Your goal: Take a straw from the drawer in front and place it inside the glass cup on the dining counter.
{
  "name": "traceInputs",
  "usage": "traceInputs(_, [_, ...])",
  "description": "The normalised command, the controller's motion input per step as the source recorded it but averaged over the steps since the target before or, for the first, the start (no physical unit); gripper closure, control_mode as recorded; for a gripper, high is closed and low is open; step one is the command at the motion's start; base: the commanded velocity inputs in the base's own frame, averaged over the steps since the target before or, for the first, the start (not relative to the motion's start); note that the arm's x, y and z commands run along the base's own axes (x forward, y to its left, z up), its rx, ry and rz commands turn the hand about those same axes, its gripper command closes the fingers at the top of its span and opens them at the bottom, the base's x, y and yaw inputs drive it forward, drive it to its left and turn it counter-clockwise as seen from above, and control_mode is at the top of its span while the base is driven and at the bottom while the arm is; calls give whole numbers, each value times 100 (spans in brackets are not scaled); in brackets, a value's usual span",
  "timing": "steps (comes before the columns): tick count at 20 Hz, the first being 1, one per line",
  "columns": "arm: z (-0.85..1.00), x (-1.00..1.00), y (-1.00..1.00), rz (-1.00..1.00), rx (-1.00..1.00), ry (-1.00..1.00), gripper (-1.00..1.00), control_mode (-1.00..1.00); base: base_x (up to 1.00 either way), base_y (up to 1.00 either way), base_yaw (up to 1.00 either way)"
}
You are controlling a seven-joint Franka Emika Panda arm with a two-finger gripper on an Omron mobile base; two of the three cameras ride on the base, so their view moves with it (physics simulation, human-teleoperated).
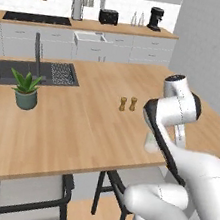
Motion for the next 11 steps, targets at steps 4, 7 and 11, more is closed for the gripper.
traceInputs(4, [0,-81,3,0,18,0,-100,-100,0,0,0])
traceInputs(7, [0,-81,0,0,15,-4,-100,-100,0,0,0])
traceInputs(11, [1,-75,-9,0,15,-12,-100,-100,0,0,0])
